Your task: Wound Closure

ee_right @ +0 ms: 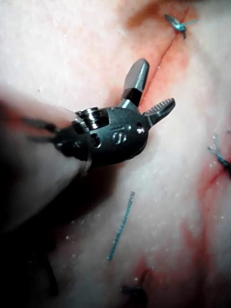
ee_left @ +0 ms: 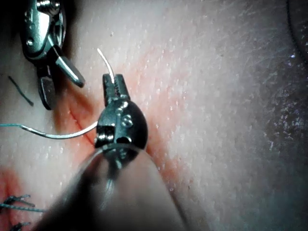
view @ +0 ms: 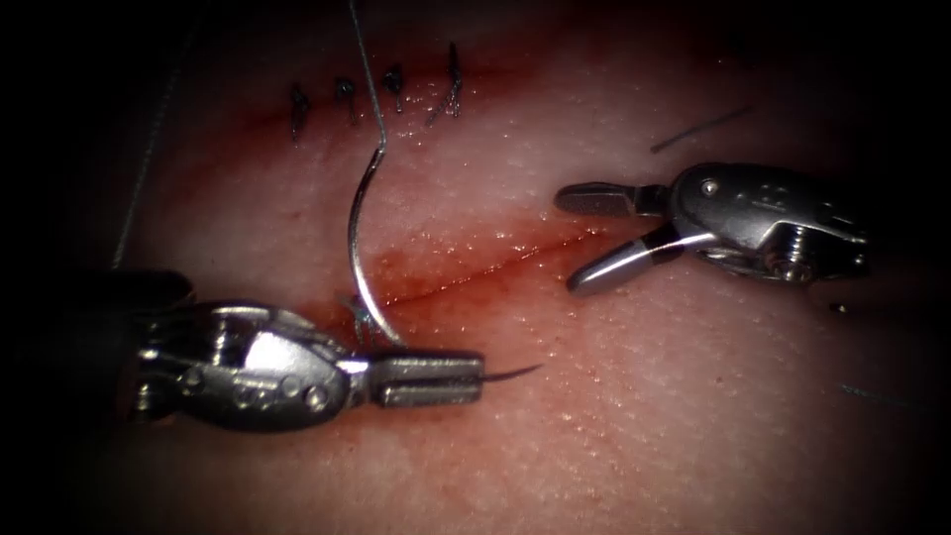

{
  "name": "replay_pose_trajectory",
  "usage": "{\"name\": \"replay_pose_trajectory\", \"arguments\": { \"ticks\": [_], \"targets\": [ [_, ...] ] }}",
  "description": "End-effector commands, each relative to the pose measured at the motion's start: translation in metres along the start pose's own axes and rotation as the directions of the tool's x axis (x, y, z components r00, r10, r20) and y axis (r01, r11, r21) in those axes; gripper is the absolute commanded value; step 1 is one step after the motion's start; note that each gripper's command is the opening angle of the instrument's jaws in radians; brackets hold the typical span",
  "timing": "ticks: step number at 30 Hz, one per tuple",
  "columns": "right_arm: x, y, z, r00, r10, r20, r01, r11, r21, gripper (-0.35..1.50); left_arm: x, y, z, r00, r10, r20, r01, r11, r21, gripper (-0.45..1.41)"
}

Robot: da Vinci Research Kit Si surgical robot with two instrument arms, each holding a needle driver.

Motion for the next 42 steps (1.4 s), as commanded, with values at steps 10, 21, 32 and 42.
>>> {"name": "replay_pose_trajectory", "arguments": {
  "ticks": [10,21,32,42],
  "targets": [
    [0.0000,-0.0029,0.0071,0.967,0.201,-0.155,-0.163,0.960,0.227,1.03,-0.0002,0.0008,0.0013,0.993,0.085,-0.086,-0.089,0.995,-0.049,-0.45],
    [0.0005,-0.0041,0.0086,0.921,0.324,-0.216,-0.220,0.891,0.398,0.98,-0.0002,0.0014,0.0010,0.977,0.158,-0.143,-0.169,0.983,-0.072,-0.45],
    [0.0007,-0.0054,0.0101,0.865,0.434,-0.253,-0.268,0.825,0.498,0.98,0.0001,0.0018,0.0009,0.962,0.187,-0.198,-0.208,0.974,-0.093,-0.45],
    [0.0008,-0.0065,0.0111,0.860,0.447,-0.245,-0.280,0.816,0.506,0.86,0.0001,0.0021,0.0011,0.957,0.196,-0.216,-0.221,0.970,-0.099,-0.45]
  ]
}}
